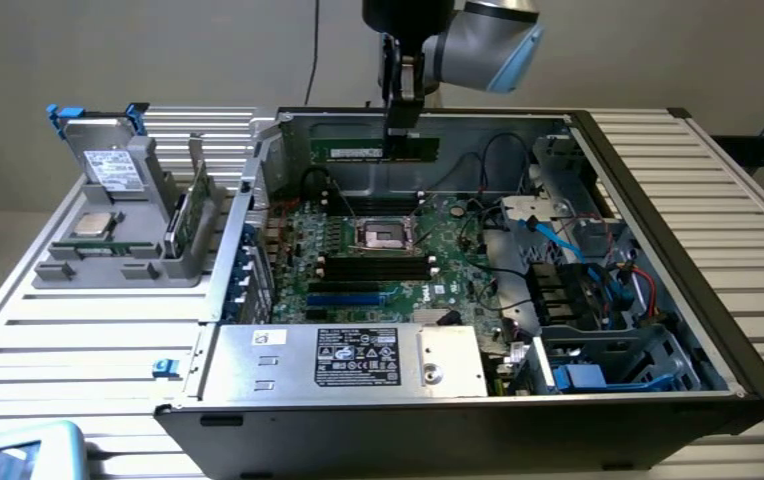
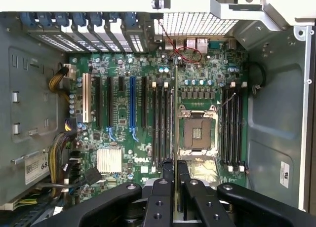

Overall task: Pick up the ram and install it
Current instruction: 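Insert the ram into the slot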

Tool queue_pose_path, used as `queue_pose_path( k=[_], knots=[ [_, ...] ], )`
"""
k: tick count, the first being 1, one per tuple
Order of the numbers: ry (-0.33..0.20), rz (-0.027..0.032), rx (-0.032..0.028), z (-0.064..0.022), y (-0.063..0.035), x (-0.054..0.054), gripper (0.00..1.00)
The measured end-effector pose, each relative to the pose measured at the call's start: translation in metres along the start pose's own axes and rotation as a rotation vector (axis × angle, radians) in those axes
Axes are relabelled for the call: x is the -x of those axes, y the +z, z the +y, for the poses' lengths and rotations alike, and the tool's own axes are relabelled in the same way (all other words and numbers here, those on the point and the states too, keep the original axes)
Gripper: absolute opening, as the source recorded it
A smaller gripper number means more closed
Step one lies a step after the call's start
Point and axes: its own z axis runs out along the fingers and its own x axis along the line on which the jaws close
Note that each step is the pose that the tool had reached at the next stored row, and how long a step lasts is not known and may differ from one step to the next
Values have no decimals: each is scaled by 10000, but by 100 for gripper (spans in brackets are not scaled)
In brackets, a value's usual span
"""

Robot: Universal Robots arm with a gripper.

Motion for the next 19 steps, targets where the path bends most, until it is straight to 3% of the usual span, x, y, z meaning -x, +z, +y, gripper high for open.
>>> queue_pose_path(
  k=[19],
  knots=[
    [41,-4,-3,-61,344,-34,15]
  ],
)
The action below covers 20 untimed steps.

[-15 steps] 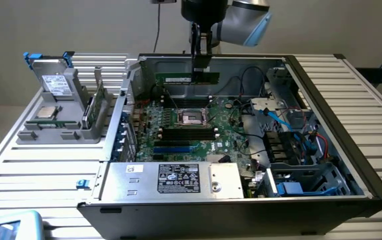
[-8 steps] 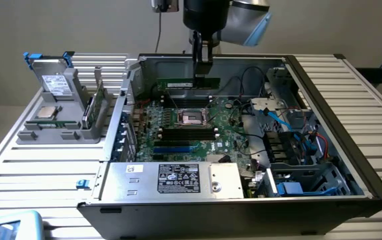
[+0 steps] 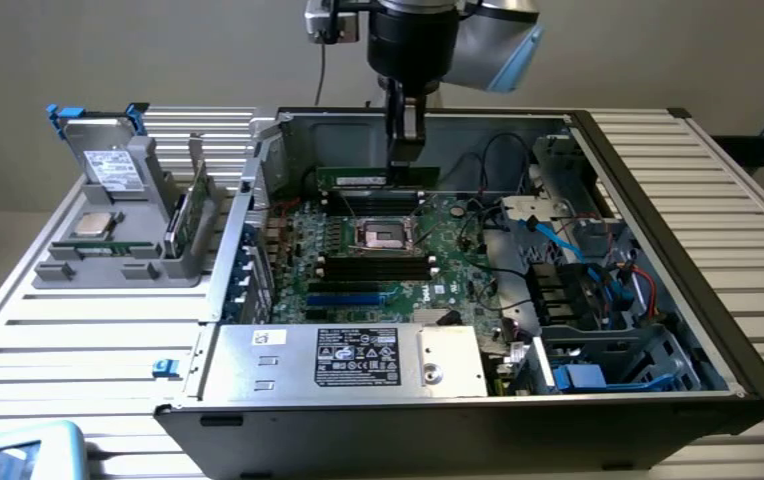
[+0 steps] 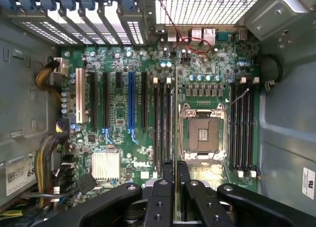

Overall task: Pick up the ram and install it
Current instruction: 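Insert the ram into the slot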

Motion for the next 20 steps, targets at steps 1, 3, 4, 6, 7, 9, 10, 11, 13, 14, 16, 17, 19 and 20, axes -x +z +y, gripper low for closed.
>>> queue_pose_path(
  k=[1,3,4,6,7,9,10,11,13,14,16,17,19,20],
  knots=[
    [6,1,0,-6,18,0,15],
    [18,-1,-1,-19,55,0,15],
    [25,-2,-1,-23,73,0,15],
    [40,-1,0,-26,109,0,15],
    [44,-1,0,-26,127,0,15],
    [48,-3,-1,-28,163,-1,15],
    [50,-2,0,-29,182,-4,15],
    [51,-2,0,-29,200,-6,15],
    [52,-2,0,-31,236,-21,15],
    [54,-2,0,-31,254,-32,15],
    [59,-2,-1,-32,291,-46,15],
    [61,-1,0,-32,308,-48,15],
    [63,-3,-1,-33,345,-48,15],
    [62,-3,-1,-35,364,-48,15]
  ],
)
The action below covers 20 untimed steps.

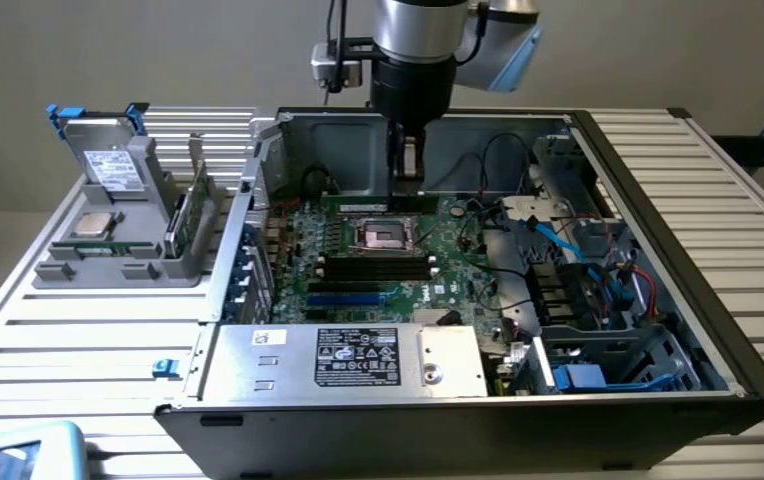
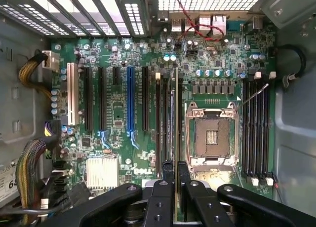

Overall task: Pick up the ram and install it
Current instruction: 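Insert the ram into the slot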

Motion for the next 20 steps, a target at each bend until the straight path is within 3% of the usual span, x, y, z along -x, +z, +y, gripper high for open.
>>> queue_pose_path(
  k=[10,16,20],
  knots=[
    [1,24,0,-6,181,-1,15],
    [4,115,-1,-9,274,-1,15],
    [4,120,0,-9,284,-1,15]
  ],
)
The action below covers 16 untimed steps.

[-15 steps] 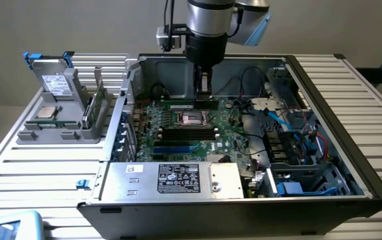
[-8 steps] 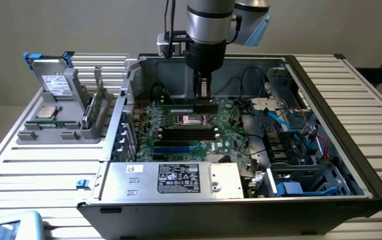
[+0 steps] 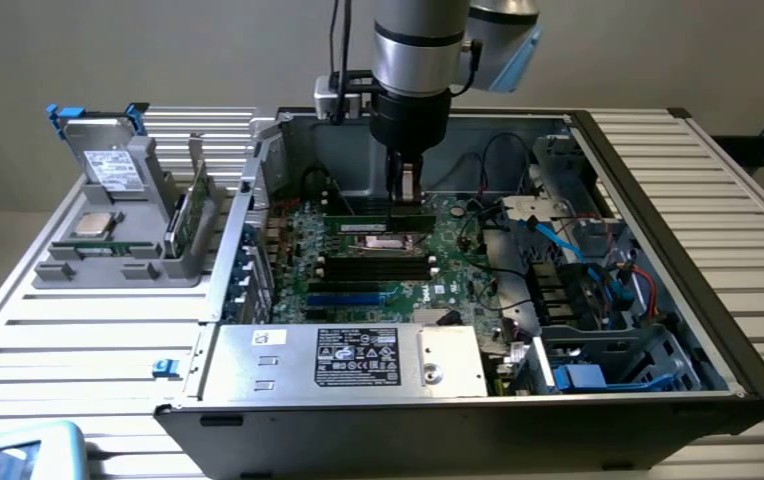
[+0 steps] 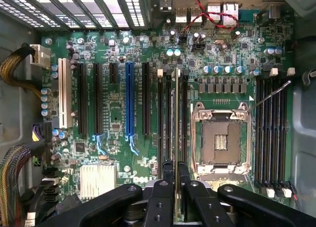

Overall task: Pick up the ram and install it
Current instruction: 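Insert the ram into the slot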

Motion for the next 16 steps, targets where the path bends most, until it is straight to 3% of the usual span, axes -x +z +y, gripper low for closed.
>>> queue_pose_path(
  k=[4,5,7,8,14,16],
  knots=[
    [0,11,-3,0,3,1,15],
    [4,63,-3,1,5,3,15],
    [8,238,-3,0,16,8,15],
    [10,283,-5,-1,25,9,15],
    [9,277,-7,0,31,9,15],
    [7,195,-16,0,41,8,15]
  ],
)
